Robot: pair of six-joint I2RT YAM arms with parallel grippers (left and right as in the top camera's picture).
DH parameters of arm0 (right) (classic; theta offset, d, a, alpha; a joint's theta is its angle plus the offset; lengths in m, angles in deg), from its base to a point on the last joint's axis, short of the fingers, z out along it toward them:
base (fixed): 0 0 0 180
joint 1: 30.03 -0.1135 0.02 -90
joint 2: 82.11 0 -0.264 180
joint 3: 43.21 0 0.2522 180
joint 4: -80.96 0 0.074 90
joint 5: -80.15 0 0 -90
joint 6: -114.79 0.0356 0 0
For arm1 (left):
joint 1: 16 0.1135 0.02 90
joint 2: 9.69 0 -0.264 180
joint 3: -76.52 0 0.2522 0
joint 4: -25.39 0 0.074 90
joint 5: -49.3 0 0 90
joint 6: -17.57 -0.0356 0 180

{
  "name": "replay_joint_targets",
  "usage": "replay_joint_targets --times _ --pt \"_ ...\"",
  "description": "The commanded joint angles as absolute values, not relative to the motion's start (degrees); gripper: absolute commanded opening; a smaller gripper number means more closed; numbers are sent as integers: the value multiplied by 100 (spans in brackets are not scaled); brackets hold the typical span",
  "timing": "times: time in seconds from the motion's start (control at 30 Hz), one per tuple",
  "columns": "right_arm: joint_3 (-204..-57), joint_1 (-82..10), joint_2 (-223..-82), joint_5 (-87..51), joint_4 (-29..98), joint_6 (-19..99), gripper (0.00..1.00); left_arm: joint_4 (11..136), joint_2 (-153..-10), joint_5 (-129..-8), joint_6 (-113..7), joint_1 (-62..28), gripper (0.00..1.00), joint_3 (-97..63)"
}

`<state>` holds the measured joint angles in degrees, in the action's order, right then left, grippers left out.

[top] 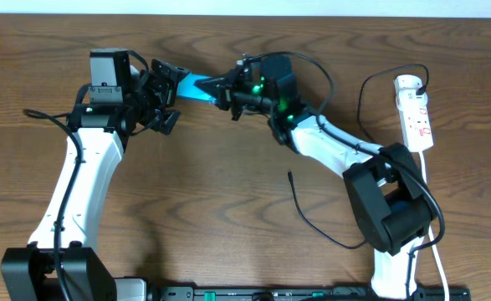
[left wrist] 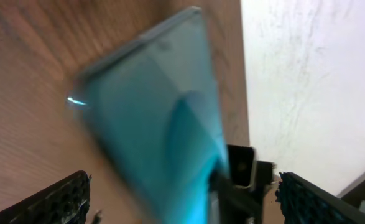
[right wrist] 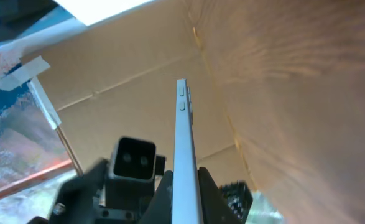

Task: Plug charger to phone and switch on socket

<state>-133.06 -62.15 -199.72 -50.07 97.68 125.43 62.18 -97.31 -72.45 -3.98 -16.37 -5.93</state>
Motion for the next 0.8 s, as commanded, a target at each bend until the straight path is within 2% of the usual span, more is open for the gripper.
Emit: replay_joint_targets --times 0.0,0.27,0.3,0.43,0.47,0.77 --pt "-13363 -6390 -19913 -4909 9965 12982 1 6028 -9637 -7216 -289 -1612 95 -593" --pt "-13363 -6440 -19913 -4741 10513 13369 2 5698 -9639 -7039 -291 -1612 95 -593" --pt "-13363 -6442 -19913 -4723 10586 13410 1 5674 -9637 -6996 -291 -1612 92 -593" --pt "-13363 -6436 -19913 -4684 10723 13450 2 5464 -9639 -6976 -289 -1610 48 -593" --pt "-13363 -6434 -19913 -4682 10732 13450 2 5405 -9639 -6978 -289 -1612 45 -593" --pt "-13363 -6372 -19913 -4706 10734 13450 2 5271 -9637 -6959 -291 -1610 45 -593"
